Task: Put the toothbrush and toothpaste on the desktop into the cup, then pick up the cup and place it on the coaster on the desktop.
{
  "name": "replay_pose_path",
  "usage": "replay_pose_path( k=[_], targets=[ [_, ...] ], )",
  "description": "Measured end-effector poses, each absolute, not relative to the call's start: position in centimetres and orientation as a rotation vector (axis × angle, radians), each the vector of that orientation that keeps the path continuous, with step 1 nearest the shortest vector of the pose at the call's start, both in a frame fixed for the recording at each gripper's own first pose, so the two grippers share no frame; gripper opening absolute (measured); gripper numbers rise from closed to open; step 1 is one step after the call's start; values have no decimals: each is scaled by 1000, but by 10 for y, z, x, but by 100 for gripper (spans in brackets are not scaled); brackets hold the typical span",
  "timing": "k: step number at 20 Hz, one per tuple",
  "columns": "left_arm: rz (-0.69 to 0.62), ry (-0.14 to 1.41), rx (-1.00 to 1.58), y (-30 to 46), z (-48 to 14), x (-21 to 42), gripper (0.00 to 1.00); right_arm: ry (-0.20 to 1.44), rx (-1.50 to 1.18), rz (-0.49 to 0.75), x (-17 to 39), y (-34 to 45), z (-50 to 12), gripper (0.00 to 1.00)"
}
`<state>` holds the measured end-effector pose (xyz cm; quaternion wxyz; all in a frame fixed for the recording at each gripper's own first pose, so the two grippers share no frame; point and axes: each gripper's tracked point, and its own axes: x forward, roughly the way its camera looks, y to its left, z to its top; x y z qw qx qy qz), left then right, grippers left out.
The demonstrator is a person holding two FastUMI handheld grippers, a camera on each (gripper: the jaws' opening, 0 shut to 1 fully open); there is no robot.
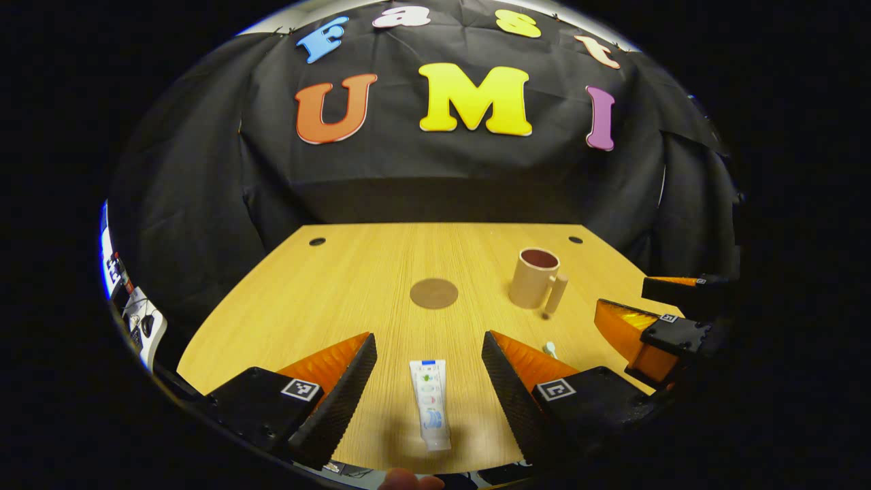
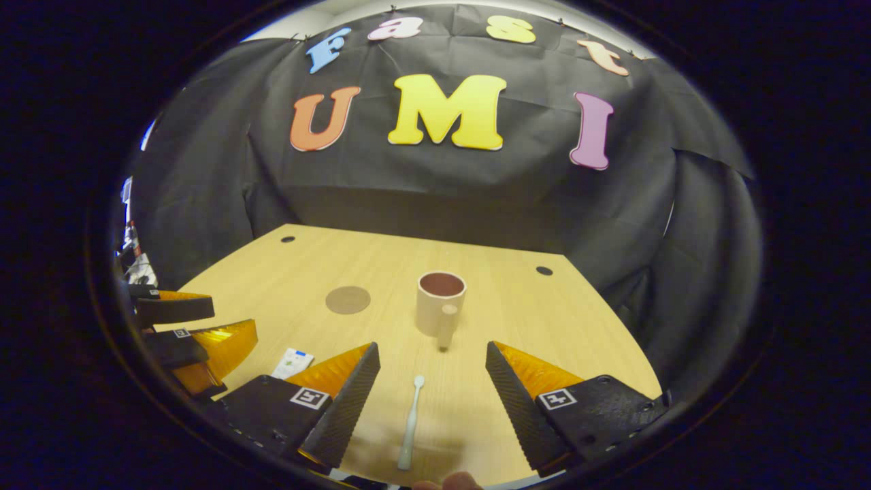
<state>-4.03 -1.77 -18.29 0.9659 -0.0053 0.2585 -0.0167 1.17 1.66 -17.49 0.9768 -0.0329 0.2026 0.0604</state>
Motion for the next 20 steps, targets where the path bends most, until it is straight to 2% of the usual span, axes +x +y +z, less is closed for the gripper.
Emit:
replay_pose_path(
  k=[2,9,10,14,15,16,19,20],
  targets=[
    [-37,591,-17,-17,-206,-53,99,473,-65,127,10,17,-196,98],
    [-24,754,1,-13,-259,-82,99,745,-73,154,1,25,-275,95],
    [-25,762,5,-13,-261,-81,99,773,-75,149,-1,25,-283,99],
    [-29,788,24,-14,-270,-81,99,861,-66,154,-5,28,-304,93],
    [-31,799,28,-13,-272,-81,99,876,-57,155,-4,30,-307,91],
    [-33,809,29,-14,-275,-81,99,890,-52,153,-5,30,-308,83],
    [-36,820,36,-14,-276,-81,100,912,-38,149,-2,32,-310,74],
    [-38,821,36,-14,-276,-80,100,921,-34,145,-1,33,-315,65]
  ],
)
